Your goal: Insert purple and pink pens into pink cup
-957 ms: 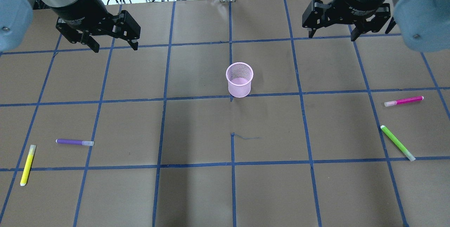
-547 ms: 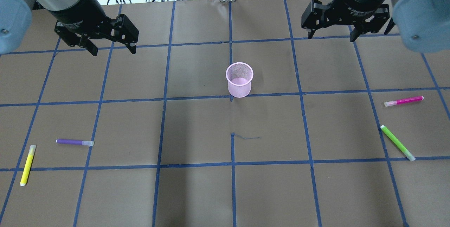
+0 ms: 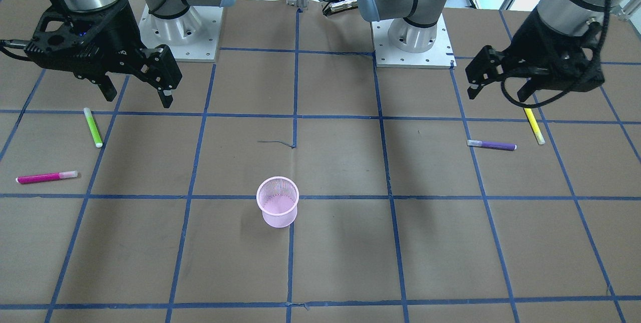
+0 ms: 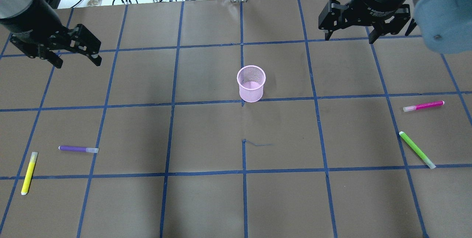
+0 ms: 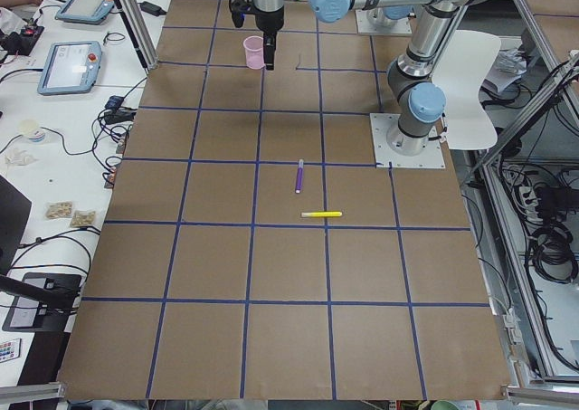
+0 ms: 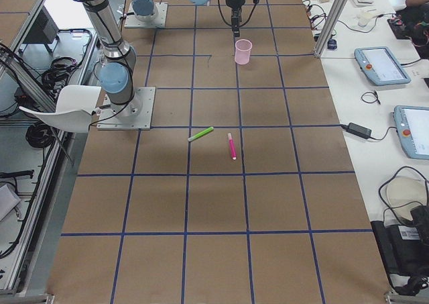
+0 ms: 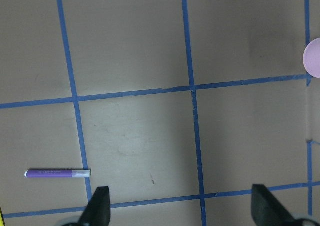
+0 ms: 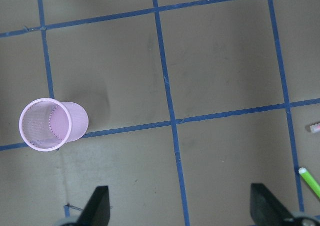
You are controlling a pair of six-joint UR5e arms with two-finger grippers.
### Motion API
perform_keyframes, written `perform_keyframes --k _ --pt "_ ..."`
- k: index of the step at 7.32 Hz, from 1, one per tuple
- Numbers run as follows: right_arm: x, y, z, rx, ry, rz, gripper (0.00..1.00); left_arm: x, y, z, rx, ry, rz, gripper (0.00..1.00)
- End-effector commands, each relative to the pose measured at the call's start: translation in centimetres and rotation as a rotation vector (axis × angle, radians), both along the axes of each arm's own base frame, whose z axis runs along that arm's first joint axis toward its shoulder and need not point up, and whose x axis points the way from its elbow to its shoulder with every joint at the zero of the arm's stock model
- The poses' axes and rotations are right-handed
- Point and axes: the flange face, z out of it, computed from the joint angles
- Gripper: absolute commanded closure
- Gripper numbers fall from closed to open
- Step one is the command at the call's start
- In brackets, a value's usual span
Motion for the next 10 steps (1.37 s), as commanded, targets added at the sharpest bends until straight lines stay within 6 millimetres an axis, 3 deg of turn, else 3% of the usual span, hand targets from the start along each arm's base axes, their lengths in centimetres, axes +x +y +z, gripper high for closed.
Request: perform_keyframes --k 1,3,4,5,7,9,10 --pt "-6.8 -0.8 -0.2 0.036 0.045 0.083 0.00 10.4 1.3 -1.3 0.000 0.091 0.191 0.00" --pt "-13.6 -0.1 0.1 0.079 0.101 0.295 0.00 18.4 3.2 -2.8 -0.013 0.184 0.364 0.00" --pt "-17.9 0.1 0.0 0.085 0.112 0.332 0.00 20.3 4.5 -3.9 0.021 0.203 0.422 0.00" --pt "-22.9 0.6 -0.5 0.095 0.123 0.443 0.00 21.3 5.1 -6.5 0.073 0.226 0.512 0.00" --pt "-32.2 3.6 -5.2 0.093 0.081 0.609 0.00 21.5 7.1 -12.3 0.217 0.279 0.754 0.02" --pt "-39.7 2.6 -11.4 -0.022 0.066 0.902 0.00 21.7 7.4 -15.9 0.295 0.282 0.897 0.01" --pt "-42.8 2.5 -15.2 -0.135 -0.007 1.027 0.00 23.7 7.5 -18.4 0.336 0.306 0.936 0.02"
